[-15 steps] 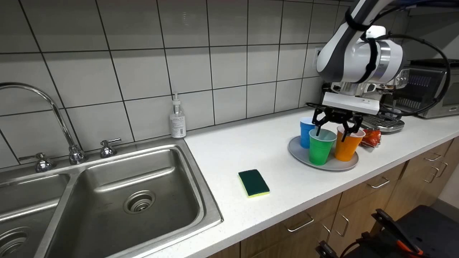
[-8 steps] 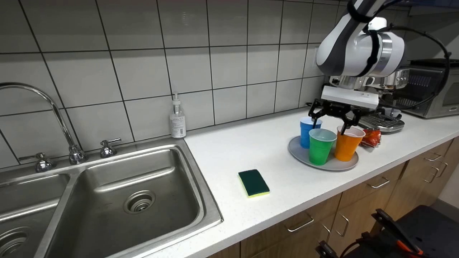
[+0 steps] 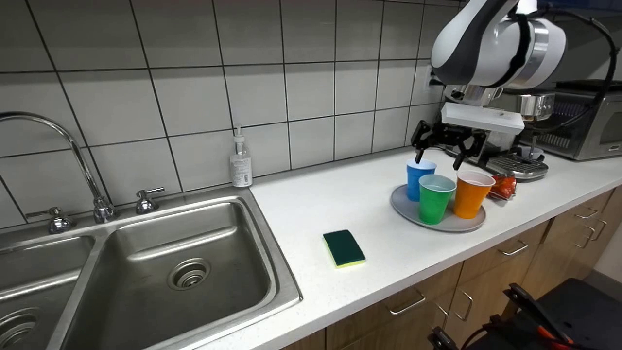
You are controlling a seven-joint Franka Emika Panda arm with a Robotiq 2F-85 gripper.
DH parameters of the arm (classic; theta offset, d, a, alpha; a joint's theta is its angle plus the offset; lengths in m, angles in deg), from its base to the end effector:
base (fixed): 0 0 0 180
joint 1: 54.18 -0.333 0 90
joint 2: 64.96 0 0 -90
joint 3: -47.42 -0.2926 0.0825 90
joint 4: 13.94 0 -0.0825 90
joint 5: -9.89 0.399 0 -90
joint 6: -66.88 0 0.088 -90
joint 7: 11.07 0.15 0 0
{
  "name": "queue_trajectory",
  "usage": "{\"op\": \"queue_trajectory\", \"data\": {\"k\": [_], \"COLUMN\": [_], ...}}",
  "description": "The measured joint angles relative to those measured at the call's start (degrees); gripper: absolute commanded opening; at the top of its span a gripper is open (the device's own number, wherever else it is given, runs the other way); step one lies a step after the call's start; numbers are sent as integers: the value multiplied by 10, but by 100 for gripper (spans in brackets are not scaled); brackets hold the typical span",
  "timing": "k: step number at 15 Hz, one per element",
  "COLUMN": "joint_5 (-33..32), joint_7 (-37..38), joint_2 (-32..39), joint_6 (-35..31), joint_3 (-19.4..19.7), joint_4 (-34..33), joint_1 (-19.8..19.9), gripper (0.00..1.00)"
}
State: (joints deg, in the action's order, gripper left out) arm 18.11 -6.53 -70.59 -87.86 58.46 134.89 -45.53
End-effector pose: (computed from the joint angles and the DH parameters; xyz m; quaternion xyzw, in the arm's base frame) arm 0.4467 -0.1597 0.2319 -0.9570 0.2688 -0.1040 0.0328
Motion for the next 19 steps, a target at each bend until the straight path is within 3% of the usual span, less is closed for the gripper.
{"op": "queue_trajectory", "data": {"k": [9,19], "joint_5": [2,4], "joint_7": [-162,-177], "joint_2": [-134,-154], "joint_6": [0,1], "joint_3": [5,11], "joint_4": [83,96], "joint_1": [-32,-42], "gripper": [100,100]}}
